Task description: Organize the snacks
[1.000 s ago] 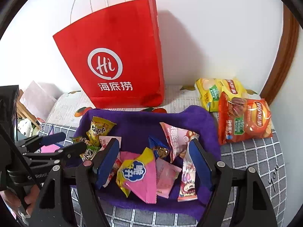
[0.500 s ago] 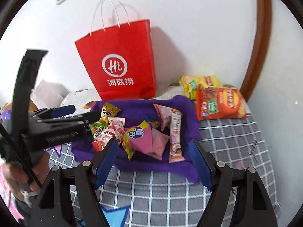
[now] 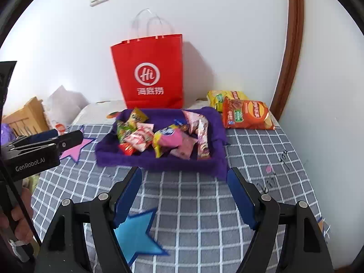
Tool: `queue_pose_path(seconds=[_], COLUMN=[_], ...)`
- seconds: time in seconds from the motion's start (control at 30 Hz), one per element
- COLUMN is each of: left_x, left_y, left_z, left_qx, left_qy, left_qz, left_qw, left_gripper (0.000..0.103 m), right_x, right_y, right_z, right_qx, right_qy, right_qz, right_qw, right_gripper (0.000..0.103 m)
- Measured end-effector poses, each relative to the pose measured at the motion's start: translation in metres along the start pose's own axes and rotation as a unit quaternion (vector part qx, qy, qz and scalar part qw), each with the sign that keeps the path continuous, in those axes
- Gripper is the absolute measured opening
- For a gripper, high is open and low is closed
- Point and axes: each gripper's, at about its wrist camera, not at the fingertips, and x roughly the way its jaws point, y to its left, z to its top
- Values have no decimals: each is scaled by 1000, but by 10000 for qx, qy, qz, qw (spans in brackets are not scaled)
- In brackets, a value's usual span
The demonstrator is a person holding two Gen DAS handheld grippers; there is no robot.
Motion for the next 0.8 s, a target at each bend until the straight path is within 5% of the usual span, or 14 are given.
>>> queue_pose_path(seconds=[0.2,0.8], left_x=[-47,-122], left_y=[-8,-19], left_z=[-37,-88], left_qx=[101,61], left_qy=[-421,-690], left_qz=[183,211], left_qw=[9989,9974], left_gripper=[92,97], right_x=[-43,-125], right_y=[3,3], right_z=[-31,-83], right_qx=[44,286], right_qy=[-310,-479], right_qz=[20,-203], right_qw=[9995,9982], right_gripper=[100,100])
